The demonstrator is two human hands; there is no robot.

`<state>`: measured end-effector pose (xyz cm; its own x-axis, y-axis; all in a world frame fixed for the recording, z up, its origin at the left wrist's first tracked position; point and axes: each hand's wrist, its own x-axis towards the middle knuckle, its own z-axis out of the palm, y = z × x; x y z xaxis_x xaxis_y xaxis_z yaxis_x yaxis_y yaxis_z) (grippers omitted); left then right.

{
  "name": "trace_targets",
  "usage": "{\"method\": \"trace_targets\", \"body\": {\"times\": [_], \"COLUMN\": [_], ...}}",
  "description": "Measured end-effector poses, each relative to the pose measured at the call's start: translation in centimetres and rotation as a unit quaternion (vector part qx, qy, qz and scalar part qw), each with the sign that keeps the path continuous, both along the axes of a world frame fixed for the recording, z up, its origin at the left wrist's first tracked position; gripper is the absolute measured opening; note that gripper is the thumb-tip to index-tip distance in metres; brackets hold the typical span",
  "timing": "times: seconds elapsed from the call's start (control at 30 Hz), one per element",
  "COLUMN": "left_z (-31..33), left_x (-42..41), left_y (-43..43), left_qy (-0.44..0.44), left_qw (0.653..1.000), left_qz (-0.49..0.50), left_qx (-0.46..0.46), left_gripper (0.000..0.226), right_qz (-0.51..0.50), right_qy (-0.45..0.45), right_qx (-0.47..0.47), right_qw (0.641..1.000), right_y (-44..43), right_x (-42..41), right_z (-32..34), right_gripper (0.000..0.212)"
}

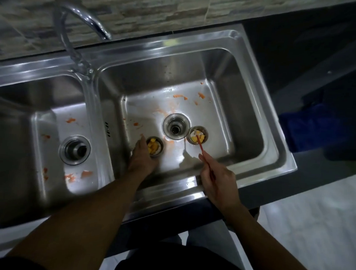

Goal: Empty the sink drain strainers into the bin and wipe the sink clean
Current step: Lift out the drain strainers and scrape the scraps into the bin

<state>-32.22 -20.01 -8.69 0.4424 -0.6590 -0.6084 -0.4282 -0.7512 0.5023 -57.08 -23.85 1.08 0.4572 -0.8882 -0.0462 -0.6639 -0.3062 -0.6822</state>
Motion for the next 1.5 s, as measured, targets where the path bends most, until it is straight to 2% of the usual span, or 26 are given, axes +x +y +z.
{"method": "trace_targets", "body": {"times": [0.13, 0.3, 0.47, 0.77, 0.9, 1.0, 1.1, 1.33, 1.5], "left_z": [-1.3, -2.2, -1.1, 4.5, 7.3, 9.4, 11.0, 13.7, 14.9], "left_x": [0.0, 0.3, 0.5, -1.7, -4.0, -6.5, -8.8, -17.7, -26.7], "left_y": [-0.6, -1.1, -1.2, -1.1, -1.2, -1.6, -1.9, -2.7, -3.0], "left_qy": [-0.019, -0.035, -0.046, 0.021, 0.015, 0.005, 0.001, 0.051, 0.135], "left_qw": [1.0, 0.999, 0.998, 0.984, 0.978, 0.973, 0.964, 0.92, 0.904], "left_qz": [-0.021, -0.023, -0.026, -0.032, -0.054, -0.051, -0.073, -0.165, -0.216], "left_qx": [-0.006, -0.02, -0.039, -0.175, -0.201, -0.225, -0.257, -0.352, -0.343], "left_gripper": [0.102, 0.089, 0.081, 0.069, 0.076, 0.073, 0.07, 0.068, 0.074], "right_qz": [0.013, 0.008, 0.007, -0.01, -0.041, -0.071, -0.112, -0.234, -0.344], "right_qy": [0.008, 0.003, 0.006, 0.024, -0.016, -0.079, -0.107, -0.179, -0.179], "right_qx": [-0.036, -0.093, -0.105, -0.068, -0.08, -0.073, -0.059, -0.162, -0.242], "right_qw": [0.999, 0.996, 0.994, 0.997, 0.996, 0.992, 0.986, 0.942, 0.889], "right_y": [0.1, 0.1, 0.1, 0.2, 0.1, 0.2, 0.4, 1.9, 3.2], "right_x": [0.1, 0.3, 0.4, 0.6, 0.6, -0.3, -3.3, -14.2, -22.3], "right_z": [-0.4, -1.0, -0.8, -0.1, 0.2, 0.6, 1.7, 5.8, 7.2], "right_gripper": [0.034, 0.02, 0.016, 0.039, 0.035, 0.031, 0.028, 0.031, 0.023]}}
